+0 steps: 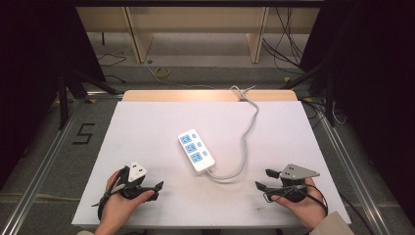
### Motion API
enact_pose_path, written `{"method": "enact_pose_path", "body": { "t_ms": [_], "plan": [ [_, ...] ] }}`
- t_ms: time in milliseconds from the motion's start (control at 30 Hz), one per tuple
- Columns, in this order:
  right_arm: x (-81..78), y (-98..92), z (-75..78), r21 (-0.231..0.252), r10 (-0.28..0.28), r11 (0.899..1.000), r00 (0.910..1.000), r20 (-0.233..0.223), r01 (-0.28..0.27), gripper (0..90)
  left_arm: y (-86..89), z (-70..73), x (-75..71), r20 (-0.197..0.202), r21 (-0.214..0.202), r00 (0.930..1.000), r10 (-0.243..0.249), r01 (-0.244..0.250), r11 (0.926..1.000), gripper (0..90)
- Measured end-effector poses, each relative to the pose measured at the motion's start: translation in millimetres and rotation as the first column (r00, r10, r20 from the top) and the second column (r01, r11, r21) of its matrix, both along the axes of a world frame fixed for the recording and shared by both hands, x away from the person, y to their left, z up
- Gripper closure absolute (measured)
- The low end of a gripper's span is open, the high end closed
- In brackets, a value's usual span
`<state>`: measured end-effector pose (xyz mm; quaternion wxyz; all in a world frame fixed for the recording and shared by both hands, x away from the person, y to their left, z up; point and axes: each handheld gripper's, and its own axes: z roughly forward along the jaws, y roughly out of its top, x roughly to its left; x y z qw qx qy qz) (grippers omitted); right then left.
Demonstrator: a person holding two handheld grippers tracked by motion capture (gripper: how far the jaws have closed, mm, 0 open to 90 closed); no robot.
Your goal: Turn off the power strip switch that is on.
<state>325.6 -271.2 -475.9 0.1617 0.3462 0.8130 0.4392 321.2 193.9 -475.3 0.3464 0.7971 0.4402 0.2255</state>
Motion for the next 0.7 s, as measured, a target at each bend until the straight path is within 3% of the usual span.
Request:
{"method": "enact_pose_path", "body": {
  "t_ms": [67, 167, 200, 233, 267, 300, 367, 400, 433, 700],
  "plan": [
    [-0.1, 0.3, 0.1, 0.002, 0.000, 1.000, 1.0000, 0.000, 0.000, 39.9, -0.3, 0.0, 0.3, 0.002, 0.002, 1.0000, 0.000, 0.000, 1.0000, 15.7],
    [-1.7, 1.1, 2.4, -0.016, -0.004, 1.000, 0.9999, -0.010, 0.003, 52.3, -1.0, -0.1, 1.8, 0.005, 0.006, 1.0000, 0.000, 0.000, 1.0000, 15.7],
    [-1.7, 1.1, 2.4, -0.016, -0.004, 1.000, 0.9999, -0.010, 0.003, 52.3, -1.0, -0.1, 1.8, 0.005, 0.006, 1.0000, 0.000, 0.000, 1.0000, 15.8],
    [-2.5, 1.5, 4.1, -0.019, 0.000, 1.000, 0.9999, -0.013, 0.000, 60.0, -0.9, -0.3, 2.2, 0.006, 0.007, 1.0000, 0.000, 0.000, 1.0000, 15.8],
    [-2.5, 1.5, 4.1, -0.019, 0.000, 1.000, 0.9999, -0.013, 0.000, 60.0, -0.9, -0.3, 2.2, 0.006, 0.007, 1.0000, 0.000, 0.000, 1.0000, 15.9],
    [-3.1, 1.8, 5.3, -0.045, 0.007, 0.999, 0.9999, -0.015, -0.008, 70.5, -0.7, -0.3, 2.1, 0.006, 0.009, 1.0000, 0.002, -0.002, 1.0000, 15.8],
    [-3.3, 2.1, 5.7, -0.059, 0.007, 0.998, 0.9999, -0.015, -0.008, 75.6, -0.4, -0.5, 2.0, 0.005, 0.009, 1.0000, 0.007, -0.007, 0.9999, 15.9],
    [-3.5, 2.2, 6.5, -0.091, 0.012, 0.996, 0.9999, -0.004, -0.013, 85.9, 0.0, -0.4, 2.3, 0.007, 0.010, 1.0000, 0.006, -0.006, 0.9999, 15.9],
    [-3.8, 2.2, 7.1, -0.107, 0.013, 0.994, 0.9999, 0.000, -0.013, 89.7, 0.2, -0.3, 2.4, 0.007, 0.009, 0.9999, 0.008, -0.009, 0.9999, 16.0],
    [-2.0, 5.4, 8.9, -0.150, 0.015, 0.989, 0.9998, -0.011, -0.016, 90.0, -0.5, -0.3, 2.8, 0.012, 0.005, 0.9999, 0.009, -0.009, 0.9999, 16.2]
  ]
}}
